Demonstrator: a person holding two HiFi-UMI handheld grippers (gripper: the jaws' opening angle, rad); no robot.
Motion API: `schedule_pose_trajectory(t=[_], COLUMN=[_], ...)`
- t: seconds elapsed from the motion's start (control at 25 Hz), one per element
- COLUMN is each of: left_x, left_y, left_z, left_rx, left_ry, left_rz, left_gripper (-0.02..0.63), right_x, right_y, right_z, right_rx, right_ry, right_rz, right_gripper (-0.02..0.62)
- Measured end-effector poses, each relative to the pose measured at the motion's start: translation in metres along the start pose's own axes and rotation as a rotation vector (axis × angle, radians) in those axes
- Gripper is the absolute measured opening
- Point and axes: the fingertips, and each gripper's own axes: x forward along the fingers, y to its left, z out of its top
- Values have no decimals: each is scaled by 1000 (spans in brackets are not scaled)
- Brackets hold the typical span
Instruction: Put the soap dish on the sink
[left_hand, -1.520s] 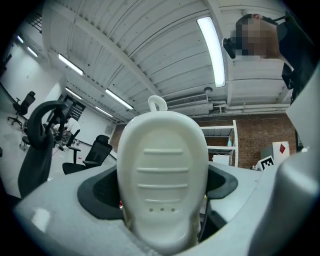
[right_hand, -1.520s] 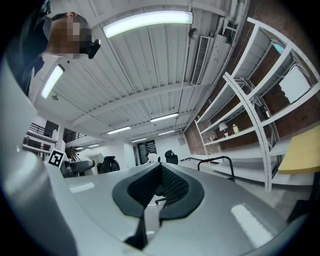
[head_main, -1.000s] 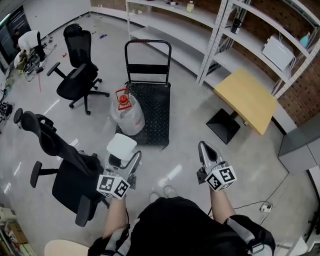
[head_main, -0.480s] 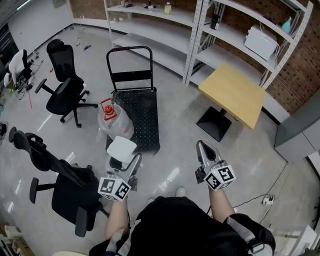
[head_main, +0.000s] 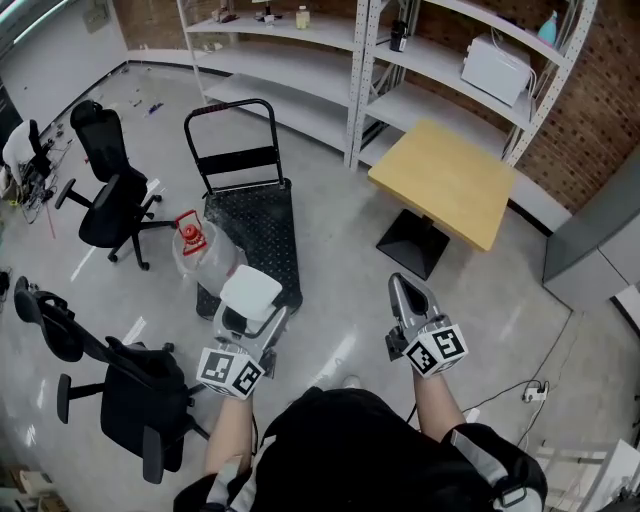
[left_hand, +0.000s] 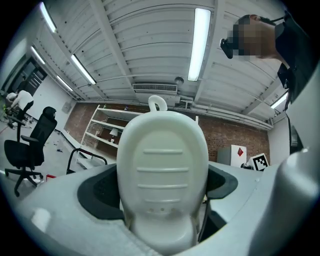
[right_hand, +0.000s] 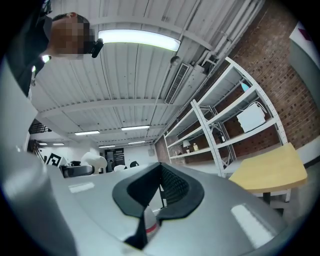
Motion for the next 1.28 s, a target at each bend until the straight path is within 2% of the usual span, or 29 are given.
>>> schedule_pose_trajectory(t=[0.24,0.36,0.56,0.92,1.28], left_x=[49,74,113,165,204], left_y=[-27,-47,-89,-145,-183], left_z=[-5,-17,-38,-59,-72], left_rx=[-1,-13,-29,-42,-50], left_ry=[23,15,54,102,141], left_rz=[-59,-102,-170,-300,-411], left_gripper=[463,463,463,463,463], right_x=[-26,-42,-71,-132,-172], right_y=[-51,-79,-118,-169,-198], right_z=[9,12,25,42,49], right_rx=[8,-3,-8,-13,-18], right_ry=[-41,-40,-55,-83,-107], right_rz=[-91,-130,-189,-335,-459], right_gripper=[6,6,6,6,6])
